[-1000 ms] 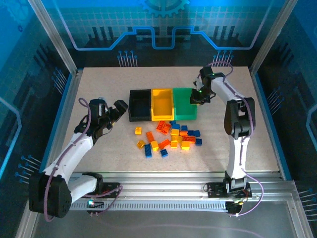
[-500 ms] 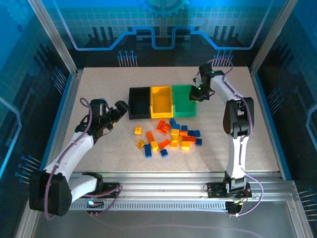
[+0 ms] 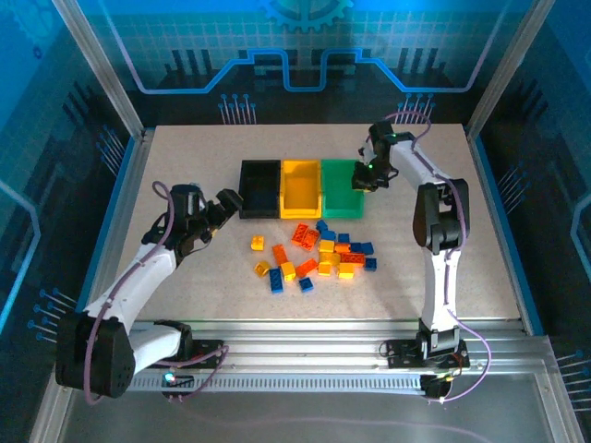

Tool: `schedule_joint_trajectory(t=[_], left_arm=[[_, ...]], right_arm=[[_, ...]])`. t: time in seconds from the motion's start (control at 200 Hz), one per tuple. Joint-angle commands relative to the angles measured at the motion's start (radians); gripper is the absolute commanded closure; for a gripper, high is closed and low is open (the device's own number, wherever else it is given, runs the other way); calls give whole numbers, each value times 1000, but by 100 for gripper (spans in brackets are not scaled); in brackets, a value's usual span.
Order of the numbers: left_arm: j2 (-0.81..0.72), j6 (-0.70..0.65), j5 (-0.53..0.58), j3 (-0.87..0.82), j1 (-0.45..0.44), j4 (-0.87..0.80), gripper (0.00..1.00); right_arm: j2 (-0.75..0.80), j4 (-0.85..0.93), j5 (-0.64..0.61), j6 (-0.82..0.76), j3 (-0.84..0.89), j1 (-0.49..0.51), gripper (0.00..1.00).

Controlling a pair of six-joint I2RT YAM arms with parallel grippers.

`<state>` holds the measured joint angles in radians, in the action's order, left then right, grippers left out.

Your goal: Sort the legos into containers by color

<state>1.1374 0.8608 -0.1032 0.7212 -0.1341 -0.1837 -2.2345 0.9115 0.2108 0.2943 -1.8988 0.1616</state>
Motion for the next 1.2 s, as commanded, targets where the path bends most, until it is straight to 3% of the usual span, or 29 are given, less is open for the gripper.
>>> schedule_joint_trajectory(t=[0.0, 0.33, 0.57, 0.765, 0.981, 1.196], left_arm=[[5, -25, -28, 23, -3, -22, 1], [13, -22, -45, 29, -7, -22, 1], [21, -25, -56, 35, -15, -24, 1], [11, -33, -59, 52, -25, -40, 1], [-62, -50, -27, 55, -81, -51, 1], [-188, -58, 106, -28, -245, -7, 1]], right_arm=[[52, 32, 30, -21, 18, -29, 100], [19, 64, 27, -42, -22, -36, 100], [66, 17, 21, -9, -4, -24, 54], [141, -9, -3, 43, 10, -19, 41], [399, -147, -37, 145, 260, -5, 33], [709, -220, -205, 225, 612, 146, 26]])
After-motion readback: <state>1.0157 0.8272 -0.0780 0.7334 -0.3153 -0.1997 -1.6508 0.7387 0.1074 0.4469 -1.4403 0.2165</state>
